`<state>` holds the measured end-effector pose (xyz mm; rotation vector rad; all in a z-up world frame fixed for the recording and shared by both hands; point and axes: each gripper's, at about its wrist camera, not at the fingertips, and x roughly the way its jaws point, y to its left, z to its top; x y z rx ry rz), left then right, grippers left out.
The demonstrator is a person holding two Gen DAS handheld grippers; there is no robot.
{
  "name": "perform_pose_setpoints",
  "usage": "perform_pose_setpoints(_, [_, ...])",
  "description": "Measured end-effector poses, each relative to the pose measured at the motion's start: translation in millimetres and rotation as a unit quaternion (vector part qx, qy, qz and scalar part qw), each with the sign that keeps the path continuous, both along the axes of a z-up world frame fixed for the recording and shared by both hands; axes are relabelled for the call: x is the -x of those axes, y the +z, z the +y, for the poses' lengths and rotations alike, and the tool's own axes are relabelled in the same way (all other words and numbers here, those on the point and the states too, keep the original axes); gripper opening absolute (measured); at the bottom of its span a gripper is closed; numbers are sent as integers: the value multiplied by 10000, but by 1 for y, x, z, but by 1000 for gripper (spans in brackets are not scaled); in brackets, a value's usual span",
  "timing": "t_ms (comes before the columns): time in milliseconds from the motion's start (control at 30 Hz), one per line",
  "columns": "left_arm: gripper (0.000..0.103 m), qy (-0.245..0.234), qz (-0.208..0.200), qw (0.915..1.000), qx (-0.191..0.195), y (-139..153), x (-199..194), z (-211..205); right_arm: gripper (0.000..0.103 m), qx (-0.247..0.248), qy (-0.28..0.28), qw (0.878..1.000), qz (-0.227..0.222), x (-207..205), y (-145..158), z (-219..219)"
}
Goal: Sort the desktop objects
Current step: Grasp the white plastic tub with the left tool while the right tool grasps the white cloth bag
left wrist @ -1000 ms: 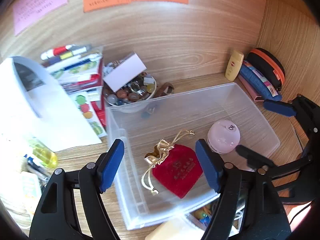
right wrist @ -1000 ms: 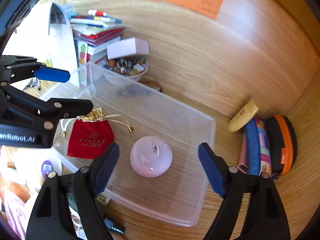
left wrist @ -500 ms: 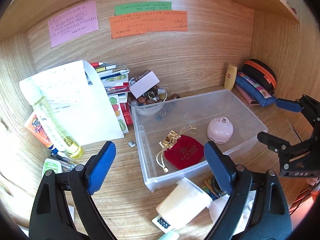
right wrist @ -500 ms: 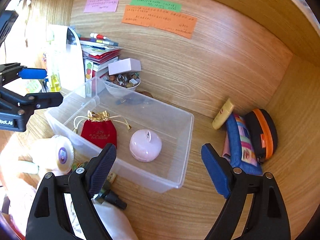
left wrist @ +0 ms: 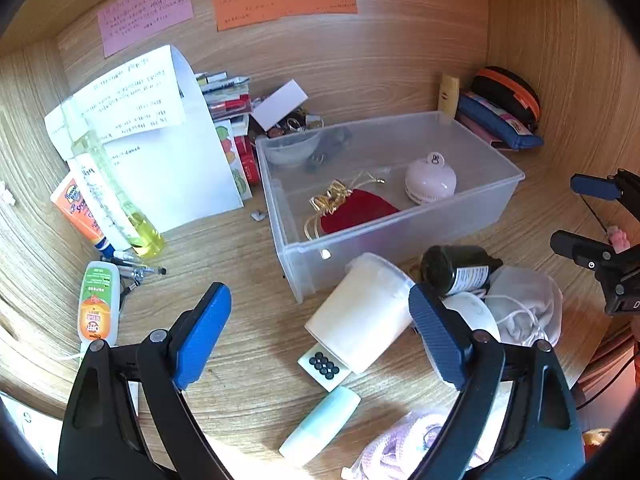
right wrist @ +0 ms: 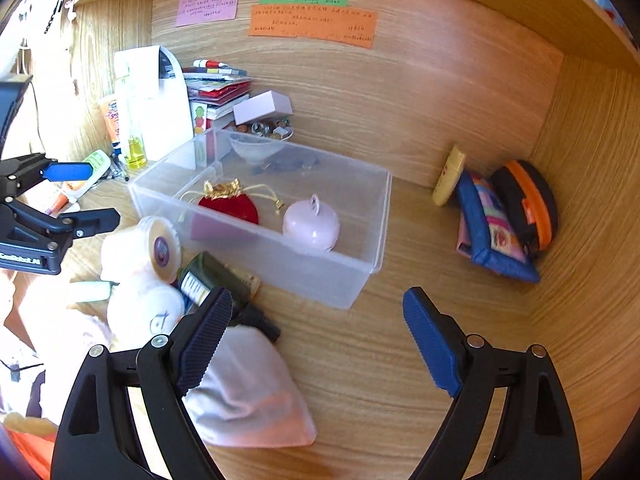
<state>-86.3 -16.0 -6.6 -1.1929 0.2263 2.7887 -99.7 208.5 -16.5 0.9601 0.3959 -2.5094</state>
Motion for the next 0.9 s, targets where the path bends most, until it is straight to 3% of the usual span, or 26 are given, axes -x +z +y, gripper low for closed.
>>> perform_pose_setpoints(533, [91, -257, -684, 9973, -106, -46, 17, 11, 86, 168, 475, 9937, -996, -22, -54, -17])
perform_pose_setpoints(700, [91, -383, -793, 9960, -157, -51, 23, 18, 87, 26, 560, 9922, -1113, -18, -65, -26])
perform_pose_setpoints(900, [91, -541, -962, 9934, -297, -57, 31, 25, 95, -90, 606, 9923, -1080, -15, -73, -30])
